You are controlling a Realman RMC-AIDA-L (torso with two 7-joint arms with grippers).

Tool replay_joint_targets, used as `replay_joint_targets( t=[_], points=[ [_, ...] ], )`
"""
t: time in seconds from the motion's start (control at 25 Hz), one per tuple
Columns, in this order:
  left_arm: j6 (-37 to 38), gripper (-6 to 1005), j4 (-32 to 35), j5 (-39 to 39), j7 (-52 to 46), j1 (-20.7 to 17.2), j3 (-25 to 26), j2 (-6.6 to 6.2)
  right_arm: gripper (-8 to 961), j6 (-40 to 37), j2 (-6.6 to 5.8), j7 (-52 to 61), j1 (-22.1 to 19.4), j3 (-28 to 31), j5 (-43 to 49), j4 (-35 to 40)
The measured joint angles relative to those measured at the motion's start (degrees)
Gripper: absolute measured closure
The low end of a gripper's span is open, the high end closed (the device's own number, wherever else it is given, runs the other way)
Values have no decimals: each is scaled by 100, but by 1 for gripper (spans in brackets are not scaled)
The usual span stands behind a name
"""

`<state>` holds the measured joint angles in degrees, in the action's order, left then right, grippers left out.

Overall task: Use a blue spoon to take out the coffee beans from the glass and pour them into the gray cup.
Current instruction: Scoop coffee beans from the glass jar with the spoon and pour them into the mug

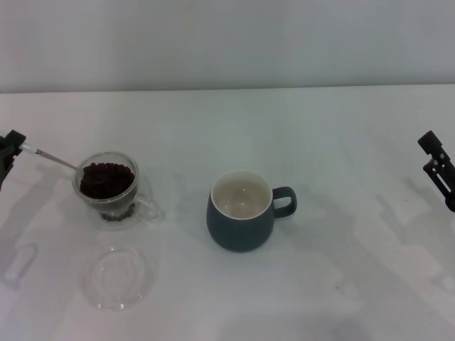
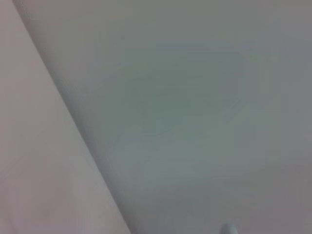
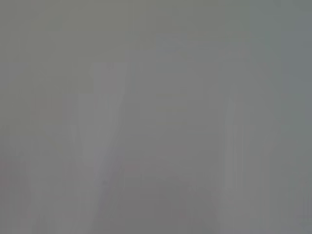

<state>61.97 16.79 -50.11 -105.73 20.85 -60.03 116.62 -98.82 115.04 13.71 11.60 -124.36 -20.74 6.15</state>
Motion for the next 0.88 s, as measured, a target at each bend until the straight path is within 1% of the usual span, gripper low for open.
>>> replay_joint_targets(
  t=[0.36, 0.68, 0.88],
  points=[
    [-3, 875, 0, -45, 5, 165, -7, -31, 302, 75, 0, 0, 0, 0, 0, -8],
    [-25, 874, 0, -151, 14, 332, -44, -33, 302, 92, 8, 0, 10, 0, 0, -9],
    [-23, 874, 5, -262, 15, 392, -44, -14, 302, 92, 9, 0, 21, 0, 0, -8]
  ],
)
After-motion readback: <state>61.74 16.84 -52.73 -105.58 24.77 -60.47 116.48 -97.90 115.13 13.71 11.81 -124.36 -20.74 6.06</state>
